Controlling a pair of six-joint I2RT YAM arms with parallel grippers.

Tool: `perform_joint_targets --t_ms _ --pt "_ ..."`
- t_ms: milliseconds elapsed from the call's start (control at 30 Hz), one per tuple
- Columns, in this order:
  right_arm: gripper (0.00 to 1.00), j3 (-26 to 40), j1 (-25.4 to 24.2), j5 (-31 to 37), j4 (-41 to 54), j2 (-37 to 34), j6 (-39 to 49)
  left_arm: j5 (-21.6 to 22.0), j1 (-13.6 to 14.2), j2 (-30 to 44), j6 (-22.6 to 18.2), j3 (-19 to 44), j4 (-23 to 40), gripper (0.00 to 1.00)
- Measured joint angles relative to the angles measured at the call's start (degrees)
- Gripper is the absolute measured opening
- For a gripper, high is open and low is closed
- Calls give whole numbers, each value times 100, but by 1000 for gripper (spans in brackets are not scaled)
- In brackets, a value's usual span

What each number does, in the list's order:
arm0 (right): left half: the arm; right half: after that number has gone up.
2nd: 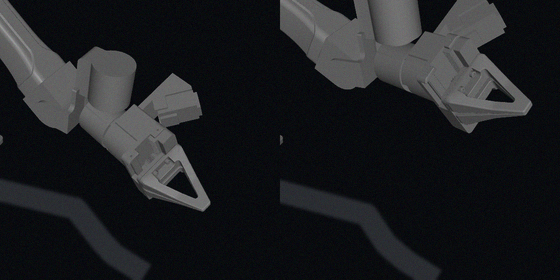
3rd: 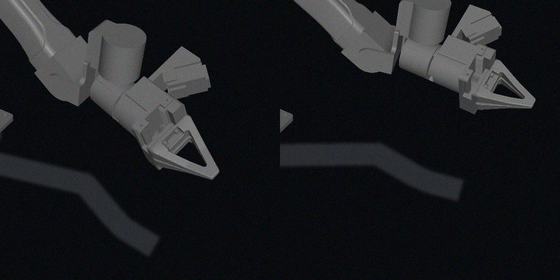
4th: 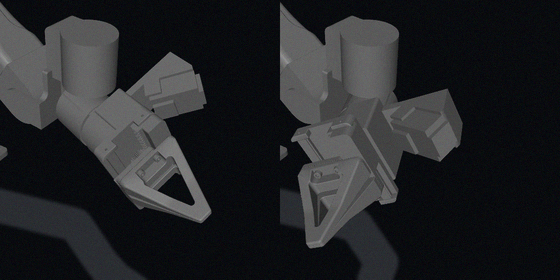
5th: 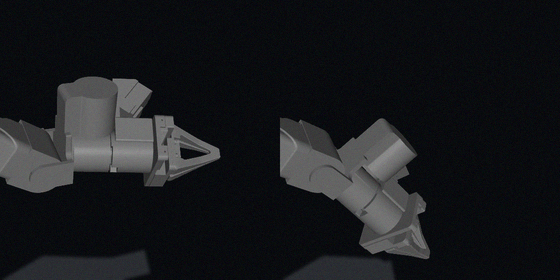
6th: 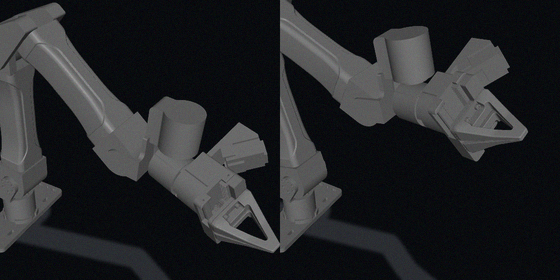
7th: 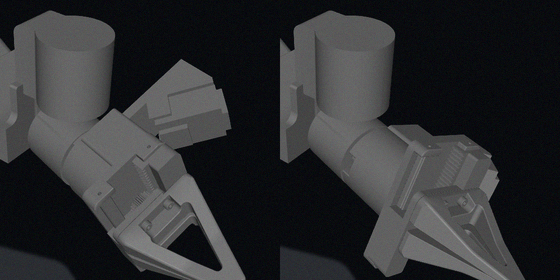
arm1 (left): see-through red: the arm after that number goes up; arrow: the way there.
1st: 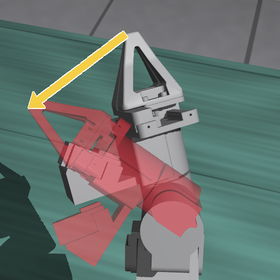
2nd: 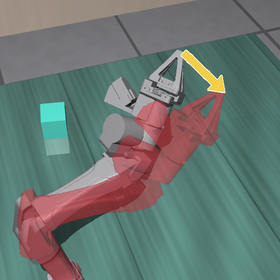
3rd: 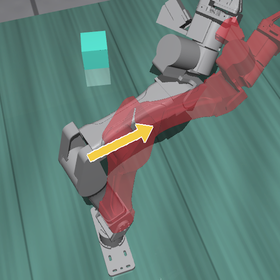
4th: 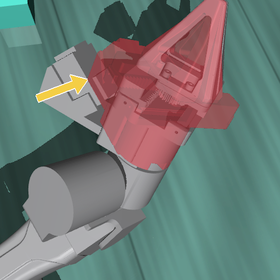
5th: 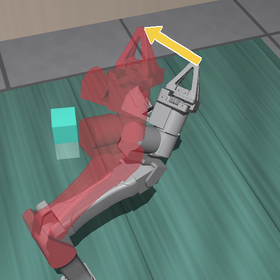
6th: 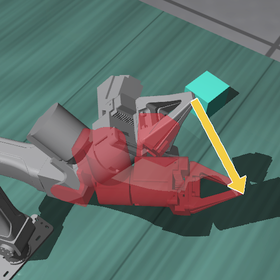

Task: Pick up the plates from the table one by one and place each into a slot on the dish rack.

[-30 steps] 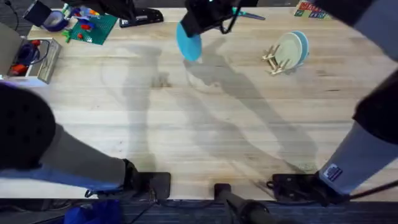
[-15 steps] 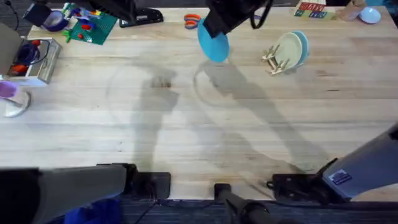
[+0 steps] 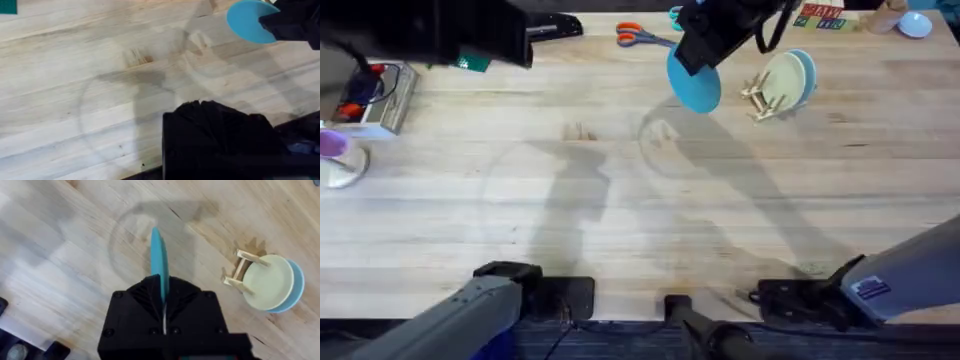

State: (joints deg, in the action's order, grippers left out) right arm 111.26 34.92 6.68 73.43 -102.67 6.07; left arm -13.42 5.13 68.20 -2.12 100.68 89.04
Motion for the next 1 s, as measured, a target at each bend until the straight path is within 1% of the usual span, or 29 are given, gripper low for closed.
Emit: perform_joint_targets --t_ms 200,400,600,800,900,1000 --pt "33 0 -53 0 219 279 0 81 0 -850 375 -1176 -588 40" --pt "33 0 -311 0 522 541 2 106 0 -1553 547 -2140 -987 40" --pt "35 0 -636 2 573 693 2 109 0 -1687 585 -2531 -1160 41" --pt "35 -12 -965 2 672 754 2 110 0 -1634 605 -2655 -1504 41" --pt "35 -209 -1146 1 562 866 2 109 0 -1638 606 -2655 -1609 41" --pt "35 -613 -1363 1 319 1092 11 111 0 -1638 605 -2655 -1648 41"
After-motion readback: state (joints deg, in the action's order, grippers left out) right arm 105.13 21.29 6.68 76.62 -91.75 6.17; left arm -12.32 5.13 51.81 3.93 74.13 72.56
